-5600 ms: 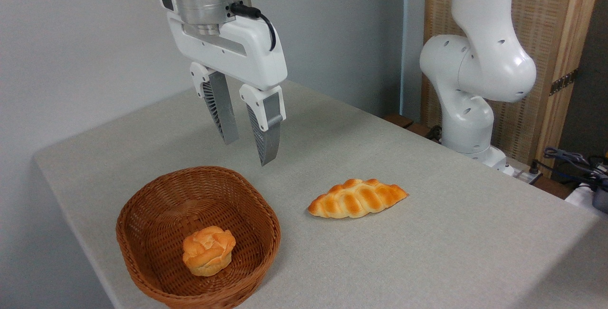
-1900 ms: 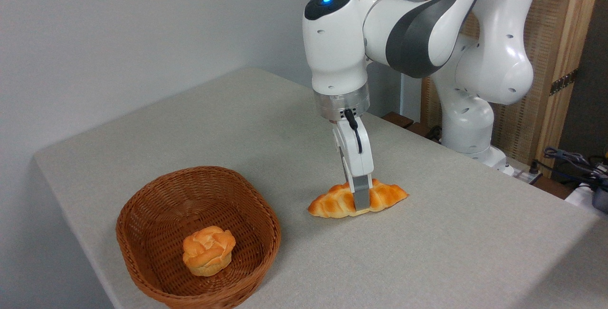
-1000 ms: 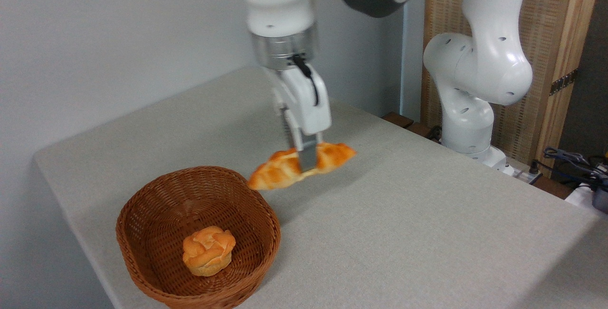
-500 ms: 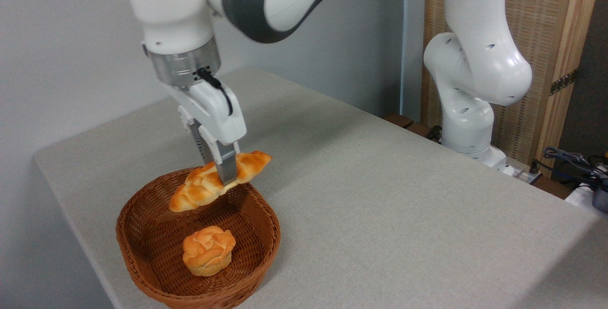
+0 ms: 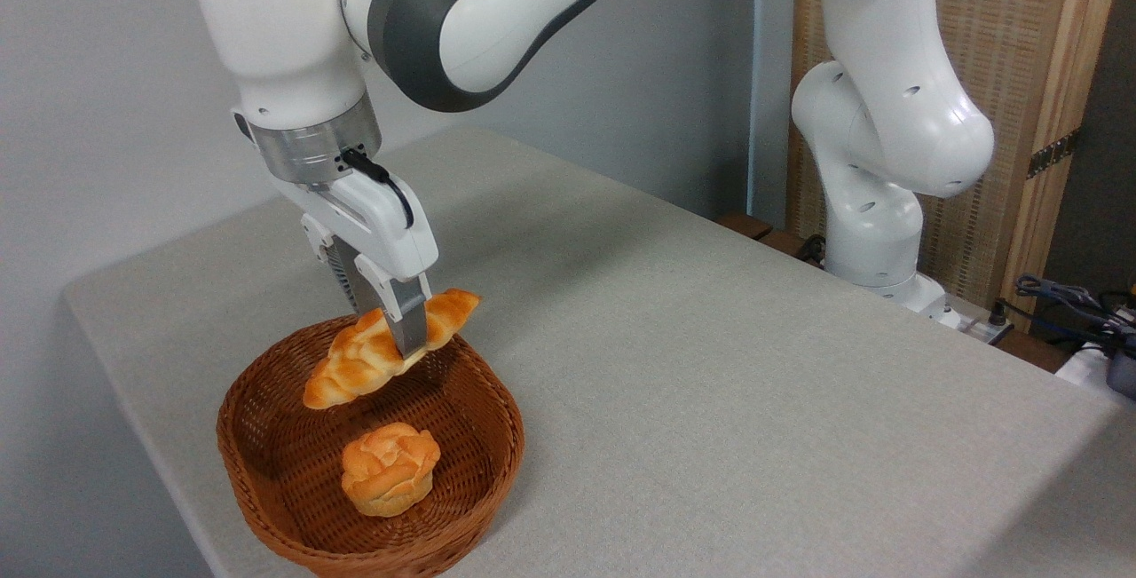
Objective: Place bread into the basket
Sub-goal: 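Lift the braided roll and carry it over the wicker basket, then lower the roll into the basket beside the bun and open the gripper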
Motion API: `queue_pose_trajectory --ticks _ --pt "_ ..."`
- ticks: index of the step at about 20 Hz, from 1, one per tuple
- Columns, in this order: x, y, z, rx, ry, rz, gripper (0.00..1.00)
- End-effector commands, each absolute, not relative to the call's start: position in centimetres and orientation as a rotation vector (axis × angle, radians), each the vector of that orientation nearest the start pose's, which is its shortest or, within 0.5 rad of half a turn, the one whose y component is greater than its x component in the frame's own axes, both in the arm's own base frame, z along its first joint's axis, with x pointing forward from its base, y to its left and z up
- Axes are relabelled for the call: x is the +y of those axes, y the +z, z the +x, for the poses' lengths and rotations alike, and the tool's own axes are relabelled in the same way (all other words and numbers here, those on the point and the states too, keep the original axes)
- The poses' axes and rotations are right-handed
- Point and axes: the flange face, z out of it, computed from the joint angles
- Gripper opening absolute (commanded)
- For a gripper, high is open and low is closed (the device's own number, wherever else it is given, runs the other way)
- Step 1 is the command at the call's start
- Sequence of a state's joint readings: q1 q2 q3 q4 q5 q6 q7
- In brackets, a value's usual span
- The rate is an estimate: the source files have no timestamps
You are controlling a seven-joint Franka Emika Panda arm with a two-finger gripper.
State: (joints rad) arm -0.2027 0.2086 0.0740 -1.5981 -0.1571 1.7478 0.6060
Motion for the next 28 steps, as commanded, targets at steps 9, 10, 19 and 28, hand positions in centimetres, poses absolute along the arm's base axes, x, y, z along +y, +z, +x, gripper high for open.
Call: queue_pose_trajectory --ticks 9,10,19,28 --pt "-9.83 51.03 62.95 1.035 -0.117 -3.108 1.0" --pt "-9.85 51.03 62.95 1.035 -0.118 -3.111 1.0" --pt "-9.87 51.18 62.98 1.035 -0.123 -3.111 1.0" --pt "-9.86 51.25 63.0 1.035 -0.125 -3.109 1.0"
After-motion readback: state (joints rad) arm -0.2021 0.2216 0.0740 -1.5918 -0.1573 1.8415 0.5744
